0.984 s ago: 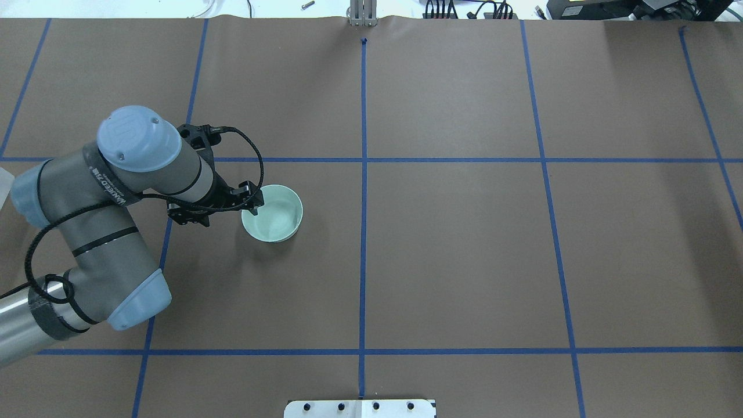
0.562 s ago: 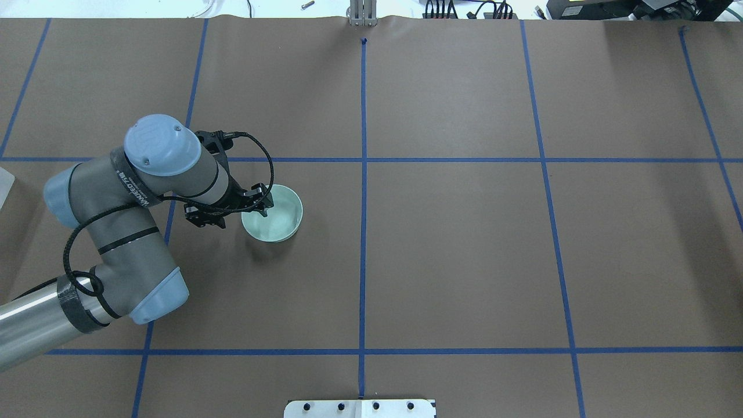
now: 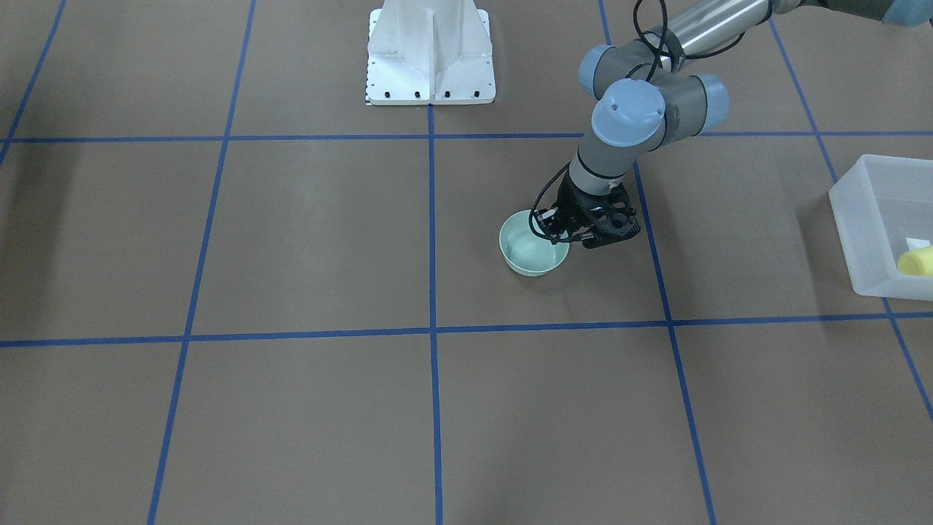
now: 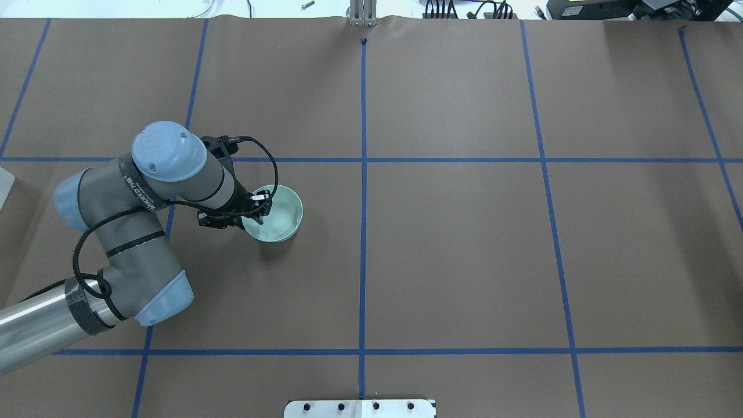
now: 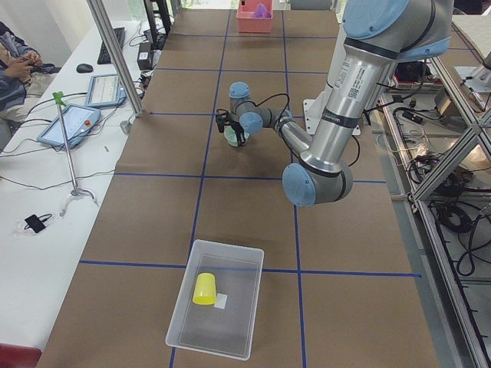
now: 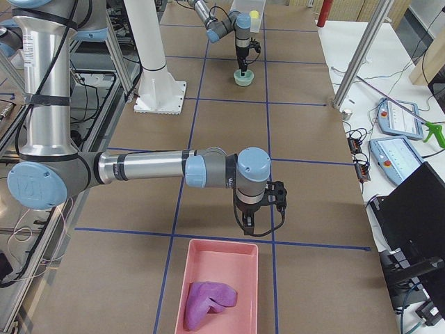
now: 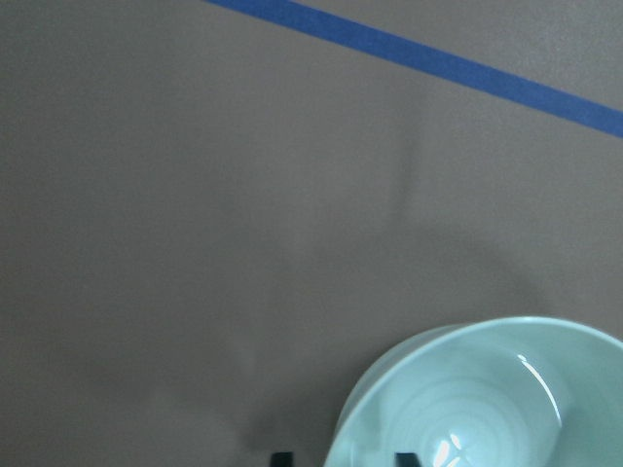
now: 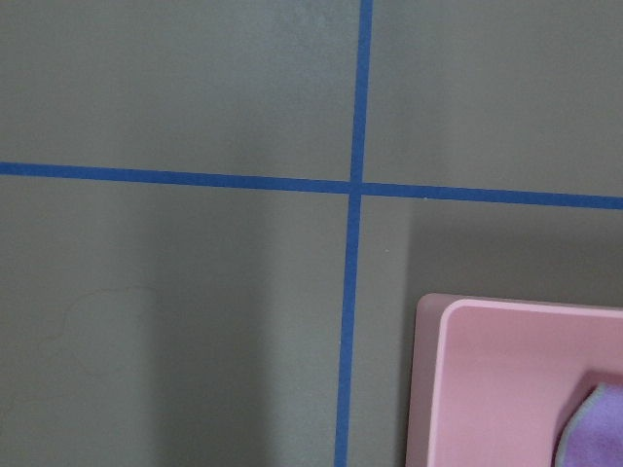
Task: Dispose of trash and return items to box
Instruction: 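Reach the left gripper to the pale green bowl and grasp its rim, then lift the green bowl with the left gripper and place it in the clear box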
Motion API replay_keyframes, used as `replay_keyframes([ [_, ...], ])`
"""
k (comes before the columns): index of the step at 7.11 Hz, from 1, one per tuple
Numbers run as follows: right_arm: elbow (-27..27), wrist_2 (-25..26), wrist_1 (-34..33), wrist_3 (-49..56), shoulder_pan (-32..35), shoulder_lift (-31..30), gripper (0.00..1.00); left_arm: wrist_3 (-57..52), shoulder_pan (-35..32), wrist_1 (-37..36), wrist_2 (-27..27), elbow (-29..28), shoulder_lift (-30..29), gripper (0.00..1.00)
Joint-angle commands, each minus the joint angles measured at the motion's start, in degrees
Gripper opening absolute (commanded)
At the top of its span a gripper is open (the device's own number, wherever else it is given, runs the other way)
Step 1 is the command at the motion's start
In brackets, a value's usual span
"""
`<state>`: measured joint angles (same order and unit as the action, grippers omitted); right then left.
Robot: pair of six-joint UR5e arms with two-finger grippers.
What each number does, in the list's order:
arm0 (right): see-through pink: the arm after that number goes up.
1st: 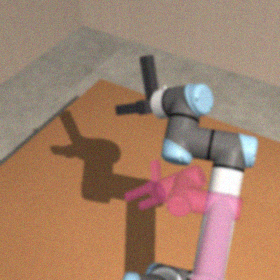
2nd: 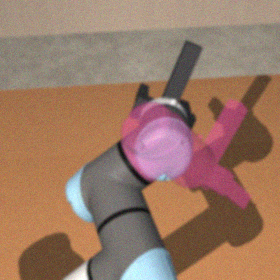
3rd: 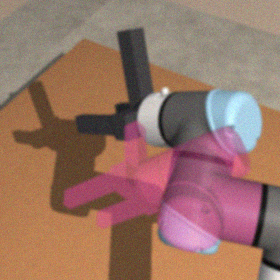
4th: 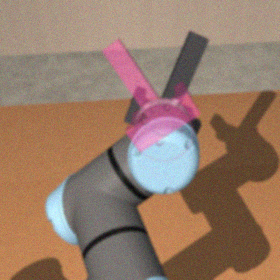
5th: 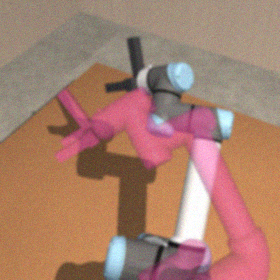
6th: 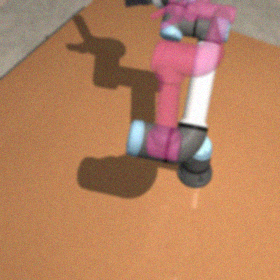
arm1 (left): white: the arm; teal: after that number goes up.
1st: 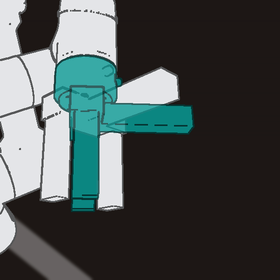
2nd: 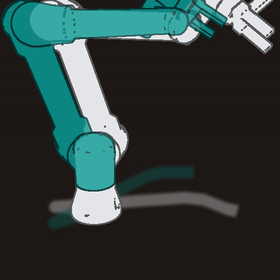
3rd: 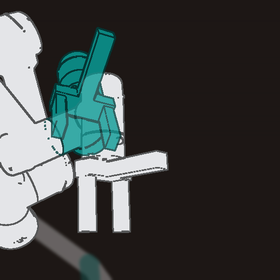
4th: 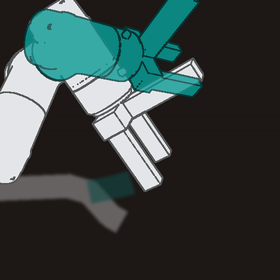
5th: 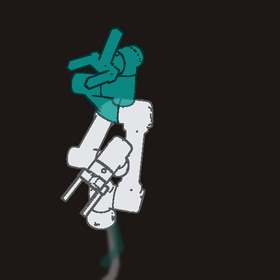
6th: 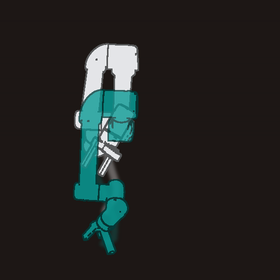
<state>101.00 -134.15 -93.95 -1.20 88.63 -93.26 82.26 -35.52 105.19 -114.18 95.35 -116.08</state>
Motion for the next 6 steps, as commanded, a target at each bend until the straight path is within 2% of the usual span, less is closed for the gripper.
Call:
replay_keyframes([
  [1,2.96,-0.15,0.26,-6.51,-3.27,0.0,1.0,-1.82,-4.43,-0.07,-5.74,1.33,0.42,0.0],
  [2,4.37,-0.15,0.35,-9.67,-5.03,0.0,1.0,-5.58,-10.12,-0.51,-11.62,3.51,1.55,0.0],
  [3,5.69,-0.15,0.35,-12.48,-6.35,0.0,1.0,-11.45,-16.97,-0.6,-18.64,5.53,5.65,0.0],
  [4,7.01,-0.15,0.44,-15.3,-8.36,0.0,1.0,-20.21,-23.21,-0.6,-22.54,6.42,9.87,0.0],
  [6,9.99,0.2,0.52,-24.77,-13.98,0.71,1.0,-43.03,-34.91,-1.21,-25.99,6.35,19.27,0.0],
])
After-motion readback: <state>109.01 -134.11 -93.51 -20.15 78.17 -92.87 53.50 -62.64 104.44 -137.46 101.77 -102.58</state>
